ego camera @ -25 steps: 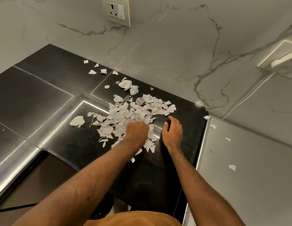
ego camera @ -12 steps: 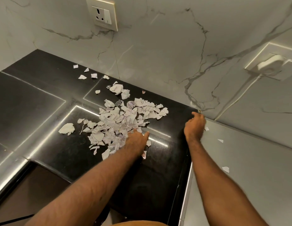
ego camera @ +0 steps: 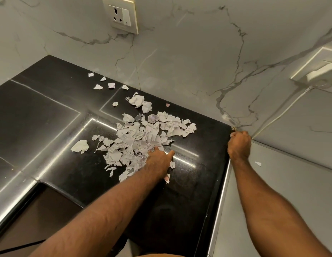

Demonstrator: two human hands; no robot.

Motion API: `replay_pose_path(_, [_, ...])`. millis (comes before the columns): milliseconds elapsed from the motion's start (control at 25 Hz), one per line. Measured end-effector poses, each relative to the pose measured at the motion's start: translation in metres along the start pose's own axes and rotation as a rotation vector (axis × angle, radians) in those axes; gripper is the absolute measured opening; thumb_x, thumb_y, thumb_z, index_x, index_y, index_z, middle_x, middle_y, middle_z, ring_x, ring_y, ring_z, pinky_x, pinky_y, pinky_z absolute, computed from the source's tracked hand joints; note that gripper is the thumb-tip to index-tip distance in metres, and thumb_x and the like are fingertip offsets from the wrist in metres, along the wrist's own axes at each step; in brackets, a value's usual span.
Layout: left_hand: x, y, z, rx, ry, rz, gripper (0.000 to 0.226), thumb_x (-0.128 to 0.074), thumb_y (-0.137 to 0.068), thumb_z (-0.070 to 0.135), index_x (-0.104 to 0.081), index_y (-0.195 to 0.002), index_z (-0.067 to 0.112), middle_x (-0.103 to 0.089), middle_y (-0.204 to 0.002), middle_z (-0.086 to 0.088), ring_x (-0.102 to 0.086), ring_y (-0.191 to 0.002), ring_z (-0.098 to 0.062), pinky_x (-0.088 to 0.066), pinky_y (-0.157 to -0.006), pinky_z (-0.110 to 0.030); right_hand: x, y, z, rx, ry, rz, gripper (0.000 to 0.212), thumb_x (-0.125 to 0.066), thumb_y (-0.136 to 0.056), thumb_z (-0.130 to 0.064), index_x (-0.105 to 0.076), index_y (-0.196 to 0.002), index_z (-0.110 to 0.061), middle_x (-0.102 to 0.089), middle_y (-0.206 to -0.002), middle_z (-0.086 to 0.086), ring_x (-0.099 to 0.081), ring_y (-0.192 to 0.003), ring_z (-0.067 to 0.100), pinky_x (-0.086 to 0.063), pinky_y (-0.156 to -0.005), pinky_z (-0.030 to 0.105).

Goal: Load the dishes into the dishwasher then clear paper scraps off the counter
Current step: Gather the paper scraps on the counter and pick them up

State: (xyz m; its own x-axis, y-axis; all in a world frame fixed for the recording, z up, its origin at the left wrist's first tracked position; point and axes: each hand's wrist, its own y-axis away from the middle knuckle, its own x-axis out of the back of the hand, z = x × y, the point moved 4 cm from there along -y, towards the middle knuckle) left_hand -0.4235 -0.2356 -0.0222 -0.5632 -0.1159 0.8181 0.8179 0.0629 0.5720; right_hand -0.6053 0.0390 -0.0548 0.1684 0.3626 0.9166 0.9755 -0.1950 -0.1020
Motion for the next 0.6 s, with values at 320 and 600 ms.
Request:
replay_pose_path(320, [-0.005,0.002,-0.004,-0.007,0.038,0.031,0.086,-0.086,-0.081,0.032,-0.033,-0.148,0.029,-0.041,-0.146,-0.029,-0.051,-0.13,-0.045,-0.054,-0.094,-0.052,-0.024,0.1,-0.085,0.167,-0.548,-0.181,0.039,-0.054,-0.108,-0.035,-0.059,-0.144,-0.02,-0.059,-0.143,0.001,-0.055,-0.128,0.012,-0.045,-0.111,0.033])
replay_pose_path(600, [-0.007,0.023,-0.015,-0.079,-0.064,0.217,0.099,-0.073,-0.091,0.047,-0.009,-0.163,0.025,-0.003,-0.17,-0.017,-0.027,-0.151,-0.037,-0.045,-0.109,-0.053,-0.061,0.094,-0.126,0.201,-0.331,-0.317,0.069,-0.024,-0.11,-0.059,-0.019,-0.167,-0.021,-0.017,-0.175,0.001,-0.012,-0.161,0.016,-0.006,-0.131,0.042])
